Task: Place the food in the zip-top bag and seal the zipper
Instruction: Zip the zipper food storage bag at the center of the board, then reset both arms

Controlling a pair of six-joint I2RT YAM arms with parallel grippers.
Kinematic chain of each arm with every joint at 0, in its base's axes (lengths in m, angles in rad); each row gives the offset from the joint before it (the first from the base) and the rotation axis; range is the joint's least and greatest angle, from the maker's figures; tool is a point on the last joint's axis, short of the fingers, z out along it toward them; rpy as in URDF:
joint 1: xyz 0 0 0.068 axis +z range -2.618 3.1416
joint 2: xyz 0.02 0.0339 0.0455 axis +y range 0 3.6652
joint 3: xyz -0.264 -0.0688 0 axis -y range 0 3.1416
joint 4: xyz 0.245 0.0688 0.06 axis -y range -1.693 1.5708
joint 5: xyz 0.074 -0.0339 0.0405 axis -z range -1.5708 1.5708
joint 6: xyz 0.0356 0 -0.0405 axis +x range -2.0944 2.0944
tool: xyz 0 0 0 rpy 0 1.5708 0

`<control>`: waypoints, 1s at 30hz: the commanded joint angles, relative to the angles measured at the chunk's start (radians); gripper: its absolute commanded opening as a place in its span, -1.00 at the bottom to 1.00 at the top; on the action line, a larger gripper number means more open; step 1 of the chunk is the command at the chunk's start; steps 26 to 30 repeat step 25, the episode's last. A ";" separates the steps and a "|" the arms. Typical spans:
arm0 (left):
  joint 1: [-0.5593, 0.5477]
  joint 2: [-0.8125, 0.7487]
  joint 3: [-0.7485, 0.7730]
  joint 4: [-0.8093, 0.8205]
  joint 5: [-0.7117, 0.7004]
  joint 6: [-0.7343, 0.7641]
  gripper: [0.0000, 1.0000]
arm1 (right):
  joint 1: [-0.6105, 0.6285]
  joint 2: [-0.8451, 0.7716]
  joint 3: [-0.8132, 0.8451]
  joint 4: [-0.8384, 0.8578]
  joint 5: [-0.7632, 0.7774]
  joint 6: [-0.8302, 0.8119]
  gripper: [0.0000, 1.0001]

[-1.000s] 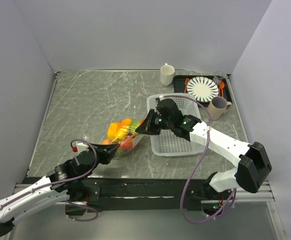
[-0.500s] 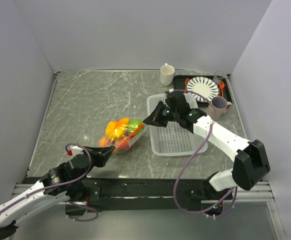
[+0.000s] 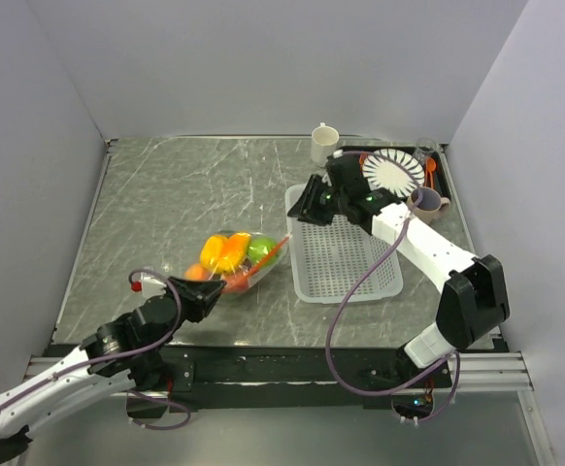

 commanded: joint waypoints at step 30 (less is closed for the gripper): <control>-0.003 0.474 0.788 -0.289 -0.172 0.780 1.00 | -0.219 -0.240 -0.166 -0.054 0.385 -0.273 0.39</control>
